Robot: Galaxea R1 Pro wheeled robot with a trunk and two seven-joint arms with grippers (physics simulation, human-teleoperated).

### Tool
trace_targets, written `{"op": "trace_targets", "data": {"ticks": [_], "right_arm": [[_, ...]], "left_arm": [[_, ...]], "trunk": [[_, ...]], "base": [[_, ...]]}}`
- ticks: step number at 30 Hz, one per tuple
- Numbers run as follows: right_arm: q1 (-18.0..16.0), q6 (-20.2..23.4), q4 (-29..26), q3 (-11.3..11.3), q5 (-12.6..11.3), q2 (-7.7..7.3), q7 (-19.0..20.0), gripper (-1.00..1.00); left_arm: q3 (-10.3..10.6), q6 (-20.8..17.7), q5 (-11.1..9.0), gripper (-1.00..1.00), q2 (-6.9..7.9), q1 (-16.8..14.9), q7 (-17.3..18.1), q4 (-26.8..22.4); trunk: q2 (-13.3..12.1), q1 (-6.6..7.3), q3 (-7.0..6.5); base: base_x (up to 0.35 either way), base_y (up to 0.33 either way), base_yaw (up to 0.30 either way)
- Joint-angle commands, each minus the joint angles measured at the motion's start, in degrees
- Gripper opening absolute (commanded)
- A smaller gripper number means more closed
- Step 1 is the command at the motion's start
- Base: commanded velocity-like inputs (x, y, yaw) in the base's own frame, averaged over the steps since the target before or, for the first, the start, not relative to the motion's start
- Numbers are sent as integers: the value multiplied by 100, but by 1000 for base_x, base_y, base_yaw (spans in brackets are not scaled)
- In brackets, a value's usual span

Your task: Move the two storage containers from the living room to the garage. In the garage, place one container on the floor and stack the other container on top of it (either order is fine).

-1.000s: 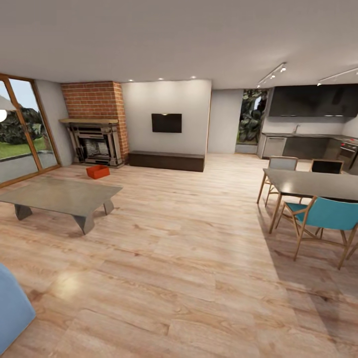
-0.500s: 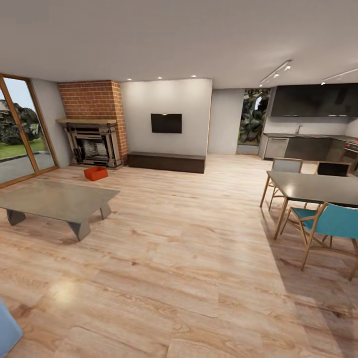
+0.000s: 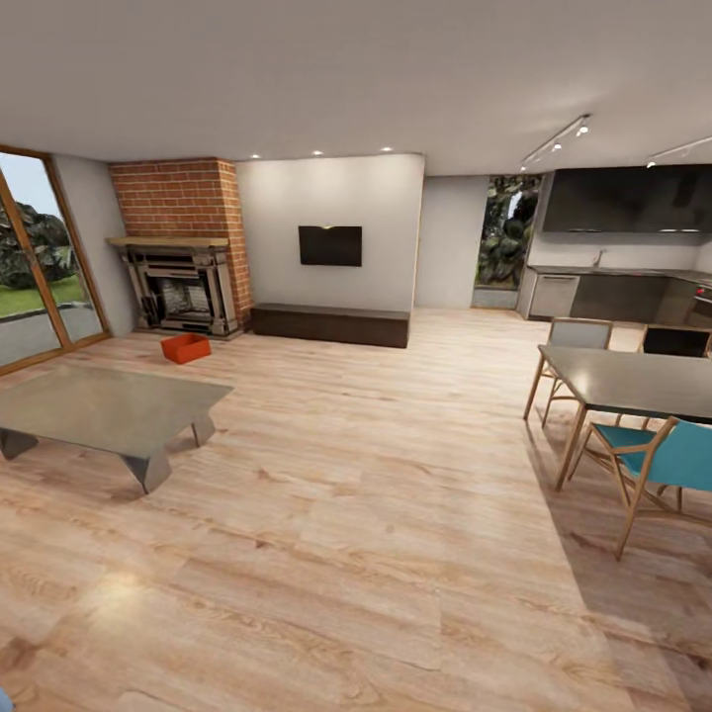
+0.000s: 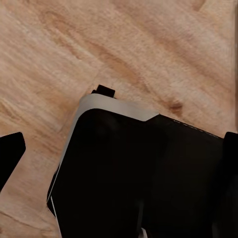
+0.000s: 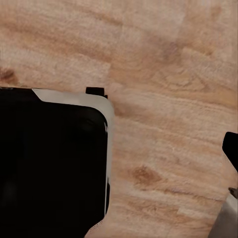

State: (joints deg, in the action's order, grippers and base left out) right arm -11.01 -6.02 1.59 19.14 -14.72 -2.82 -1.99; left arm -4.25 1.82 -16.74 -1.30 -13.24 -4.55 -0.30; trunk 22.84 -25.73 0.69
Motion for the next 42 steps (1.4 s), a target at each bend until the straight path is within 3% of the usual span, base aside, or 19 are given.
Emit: {"op": "trace_targets", "data": {"ticks": [1,42], "right_arm": [[-7,-33,17,43,-57,2,0,100],[-7,-30,17,55,-65,16,59,100]], "left_arm": [[-40,22,-4,100,-2,-3,-11,3],[-51,-24,-5,100,7,-3,-11,3]], "trunk": [[7,-6,7],[7,-6,7]], "base": [[324,0,0],[324,0,0]]}}
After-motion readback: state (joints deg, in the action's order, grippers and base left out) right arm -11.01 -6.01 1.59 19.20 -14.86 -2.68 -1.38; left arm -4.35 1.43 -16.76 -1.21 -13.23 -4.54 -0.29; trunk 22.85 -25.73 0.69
